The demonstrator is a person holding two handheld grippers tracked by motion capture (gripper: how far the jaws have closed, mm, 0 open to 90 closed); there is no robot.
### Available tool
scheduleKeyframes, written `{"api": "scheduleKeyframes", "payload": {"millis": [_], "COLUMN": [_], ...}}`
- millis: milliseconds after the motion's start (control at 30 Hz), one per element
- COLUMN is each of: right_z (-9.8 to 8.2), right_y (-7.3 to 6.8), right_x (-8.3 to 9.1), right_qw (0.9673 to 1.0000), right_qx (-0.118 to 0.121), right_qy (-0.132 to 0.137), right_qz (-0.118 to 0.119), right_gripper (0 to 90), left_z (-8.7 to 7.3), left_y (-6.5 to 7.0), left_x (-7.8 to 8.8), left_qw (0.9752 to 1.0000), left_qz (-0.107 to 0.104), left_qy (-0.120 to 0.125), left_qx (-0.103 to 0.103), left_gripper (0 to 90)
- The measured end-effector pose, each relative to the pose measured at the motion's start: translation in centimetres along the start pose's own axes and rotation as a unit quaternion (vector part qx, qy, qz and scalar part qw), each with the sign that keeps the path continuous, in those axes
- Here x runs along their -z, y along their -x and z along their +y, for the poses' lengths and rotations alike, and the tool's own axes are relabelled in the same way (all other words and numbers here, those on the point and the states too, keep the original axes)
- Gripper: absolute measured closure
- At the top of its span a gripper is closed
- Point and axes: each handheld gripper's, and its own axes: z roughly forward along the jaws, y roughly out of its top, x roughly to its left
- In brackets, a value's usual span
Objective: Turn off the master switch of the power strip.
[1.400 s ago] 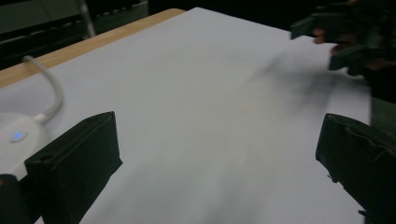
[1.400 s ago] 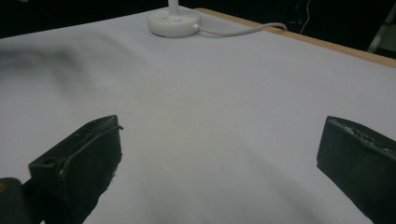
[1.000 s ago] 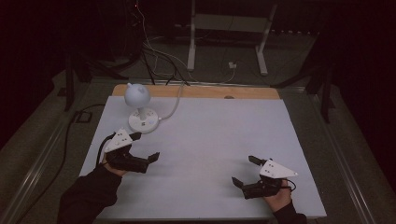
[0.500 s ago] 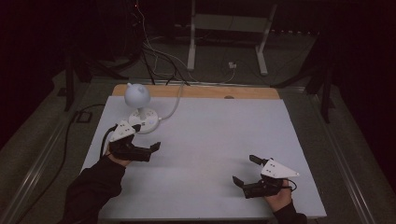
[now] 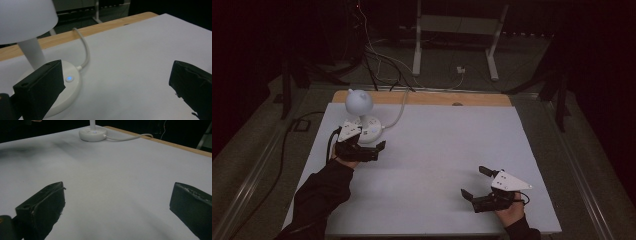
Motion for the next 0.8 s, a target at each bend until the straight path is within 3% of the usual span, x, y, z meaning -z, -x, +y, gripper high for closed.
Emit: {"api": "scheduleKeyframes", "payload": {"millis": [100,367,500,800], "right_z": [0.0,0.0,0.0,0.0], "right_y": [0.0,0.0,0.0,0.1], "right_x": [0.0,0.0,-0.1,-0.1], "right_qw": [1.0,1.0,1.0,1.0], "right_qx": [-0.001,0.001,0.0,-0.004], "right_qy": [0.0,-0.001,-0.001,0.001], "right_qz": [0.0,0.002,0.003,0.005], "right_gripper": [0.0,0.0,0.0,0.0], "left_z": [-0.1,-0.1,-0.1,-0.6], "left_y": [-0.2,-0.5,-0.5,-1.2], "left_x": [-0.7,-2.3,-3.1,-4.7], "left_qw": [1.0,0.9998,0.9994,0.9977], "left_qz": [0.008,0.006,0.027,0.056], "left_qy": [-0.005,-0.01,-0.006,-0.028], "left_qx": [-0.001,0.017,0.02,0.025], "left_gripper": [0.4,0.4,0.4,2.4]}}
